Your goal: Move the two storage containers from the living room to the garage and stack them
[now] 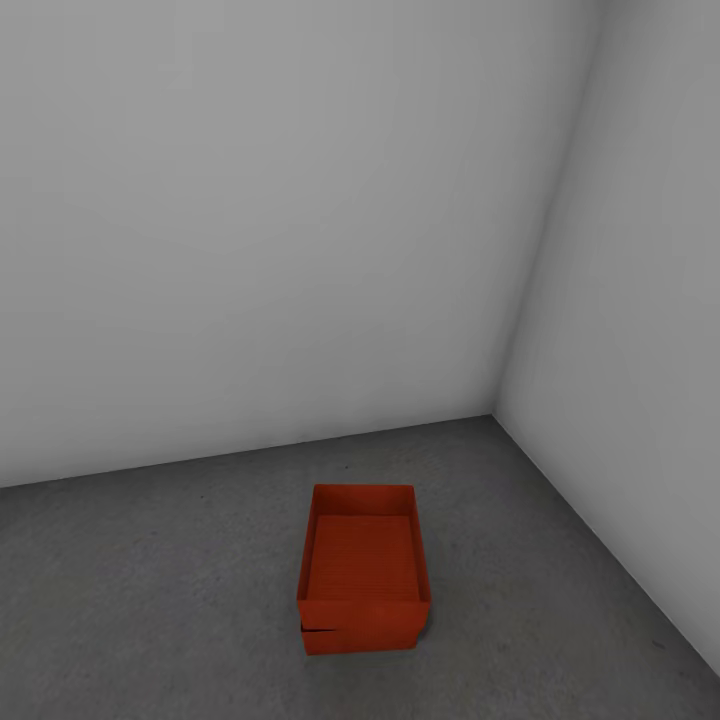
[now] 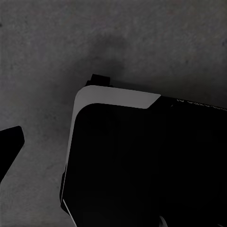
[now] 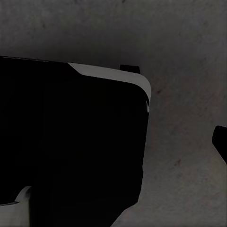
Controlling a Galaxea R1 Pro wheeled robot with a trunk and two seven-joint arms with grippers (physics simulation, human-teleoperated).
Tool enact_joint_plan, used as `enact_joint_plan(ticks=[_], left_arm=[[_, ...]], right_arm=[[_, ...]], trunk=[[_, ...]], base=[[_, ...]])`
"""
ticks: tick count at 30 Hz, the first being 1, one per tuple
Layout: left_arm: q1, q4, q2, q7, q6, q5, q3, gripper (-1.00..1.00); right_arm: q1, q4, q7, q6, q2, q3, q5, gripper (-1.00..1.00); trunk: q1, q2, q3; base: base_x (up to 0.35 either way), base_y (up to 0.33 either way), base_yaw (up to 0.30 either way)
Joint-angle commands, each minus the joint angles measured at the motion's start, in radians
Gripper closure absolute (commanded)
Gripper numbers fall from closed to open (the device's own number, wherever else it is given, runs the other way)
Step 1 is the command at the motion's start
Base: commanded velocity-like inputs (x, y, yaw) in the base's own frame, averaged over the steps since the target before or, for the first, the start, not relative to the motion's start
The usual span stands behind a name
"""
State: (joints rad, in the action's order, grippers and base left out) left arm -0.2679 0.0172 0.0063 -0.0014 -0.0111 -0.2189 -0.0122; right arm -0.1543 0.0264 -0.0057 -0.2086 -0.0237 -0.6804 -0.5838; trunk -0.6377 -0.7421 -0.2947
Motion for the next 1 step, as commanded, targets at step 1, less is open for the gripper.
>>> enact_joint_plan(ticks=[1], left_arm=[[-0.001,0.000,0.000,0.000,-0.001,-0.007,-0.002,-1.00]], right_arm=[[-0.001,0.003,-0.001,-0.005,-0.001,-0.008,-0.007,-1.00]], trunk=[[0.000,-0.001,-0.001]], base=[[0.000,0.000,0.000]])
